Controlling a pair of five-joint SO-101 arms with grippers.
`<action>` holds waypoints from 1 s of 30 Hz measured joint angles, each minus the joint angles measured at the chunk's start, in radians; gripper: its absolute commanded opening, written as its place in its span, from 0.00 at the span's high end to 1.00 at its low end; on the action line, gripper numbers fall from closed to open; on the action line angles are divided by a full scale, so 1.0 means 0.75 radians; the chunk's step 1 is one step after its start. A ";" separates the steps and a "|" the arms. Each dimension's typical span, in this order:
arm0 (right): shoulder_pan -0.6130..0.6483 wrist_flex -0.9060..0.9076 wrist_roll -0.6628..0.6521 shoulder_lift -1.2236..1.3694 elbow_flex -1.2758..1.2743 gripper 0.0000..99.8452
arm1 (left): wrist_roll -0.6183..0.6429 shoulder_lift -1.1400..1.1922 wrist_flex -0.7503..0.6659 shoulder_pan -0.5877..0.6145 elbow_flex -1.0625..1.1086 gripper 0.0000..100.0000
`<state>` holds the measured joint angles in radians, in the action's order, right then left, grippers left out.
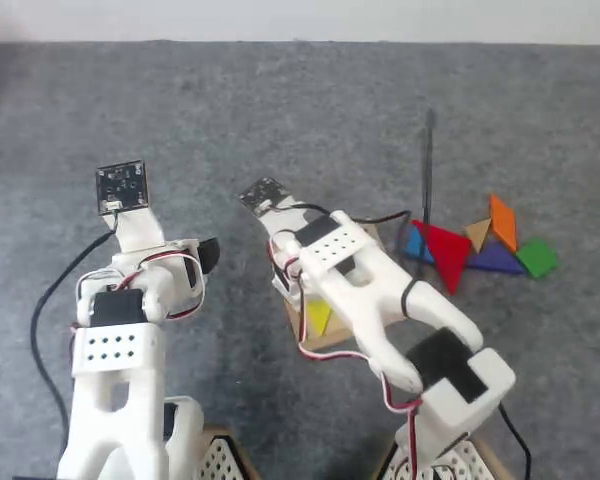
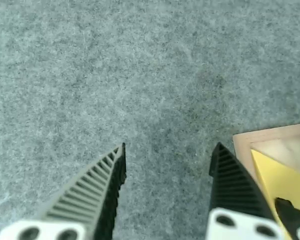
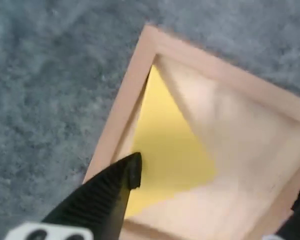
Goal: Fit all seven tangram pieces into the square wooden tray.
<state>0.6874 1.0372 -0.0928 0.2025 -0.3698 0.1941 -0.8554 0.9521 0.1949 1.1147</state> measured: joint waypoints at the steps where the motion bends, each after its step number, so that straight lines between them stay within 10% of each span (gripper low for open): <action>1: 0.002 0.000 0.000 0.018 0.025 0.54 | 0.000 0.000 0.000 0.000 0.000 0.73; 19: 0.188 0.092 -0.020 -0.047 0.008 0.54 | 0.000 0.000 0.000 0.000 0.000 0.73; 30: -0.387 0.291 -0.286 -0.567 -0.002 0.54 | 0.000 0.000 0.000 0.000 0.000 0.73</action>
<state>0.3974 1.2551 -0.3076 -0.2225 -0.3713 0.1941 -0.8554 0.9521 0.1949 1.1147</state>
